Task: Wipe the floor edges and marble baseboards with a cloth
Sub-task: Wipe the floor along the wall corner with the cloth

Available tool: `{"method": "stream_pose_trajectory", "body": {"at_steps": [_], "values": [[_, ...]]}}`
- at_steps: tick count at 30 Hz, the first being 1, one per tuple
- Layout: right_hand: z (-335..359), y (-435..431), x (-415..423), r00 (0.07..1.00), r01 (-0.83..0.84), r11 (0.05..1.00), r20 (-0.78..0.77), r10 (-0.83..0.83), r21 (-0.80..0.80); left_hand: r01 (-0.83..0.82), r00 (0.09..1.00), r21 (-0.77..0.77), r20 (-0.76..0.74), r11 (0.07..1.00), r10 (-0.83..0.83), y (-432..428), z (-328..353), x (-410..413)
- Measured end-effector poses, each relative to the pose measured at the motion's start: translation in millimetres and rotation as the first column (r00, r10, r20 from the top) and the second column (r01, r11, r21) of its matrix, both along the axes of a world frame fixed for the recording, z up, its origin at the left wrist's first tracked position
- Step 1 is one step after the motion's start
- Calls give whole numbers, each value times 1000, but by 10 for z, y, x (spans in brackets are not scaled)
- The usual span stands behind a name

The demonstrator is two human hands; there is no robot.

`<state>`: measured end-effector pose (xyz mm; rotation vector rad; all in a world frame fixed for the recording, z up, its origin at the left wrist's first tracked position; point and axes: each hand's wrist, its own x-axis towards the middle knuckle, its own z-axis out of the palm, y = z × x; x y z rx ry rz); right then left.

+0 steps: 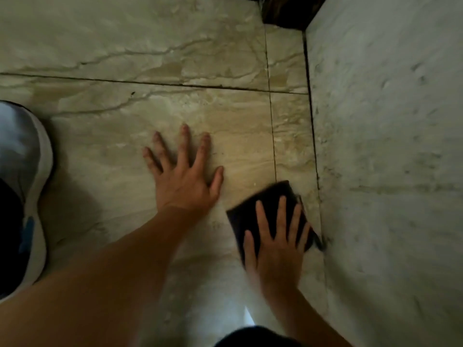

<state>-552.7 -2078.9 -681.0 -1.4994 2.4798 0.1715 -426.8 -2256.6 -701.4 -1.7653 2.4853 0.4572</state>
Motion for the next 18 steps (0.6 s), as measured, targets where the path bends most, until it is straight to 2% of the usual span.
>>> {"method": "stream_pose_trajectory", "body": {"at_steps": [3,4,7,11,14,18], "values": [[-49,-392,-181,998,-56,997,13,56,55,-5,1000,31,14,1000,5,-28,42,-16],[-54,-626,-256,997,-76,997,3,76,26,-15,1000,34,18,999,15,25,35,6],[-104,-1818,-693,998,-52,993,-37,49,-104,-29,999,30,17,999,29,11,79,-39],[-238,-3133,-1193,999,-46,997,-14,46,-63,-9,1000,-19,6,1000,9,13,-73,3],[-227,-3329,-1261,997,-71,996,-15,70,-48,-13,1000,-37,1,999,13,-17,-107,5],[-149,-2722,-862,998,-62,996,24,64,-71,-2,1000,0,4,1000,2,-22,-56,-3]]}}
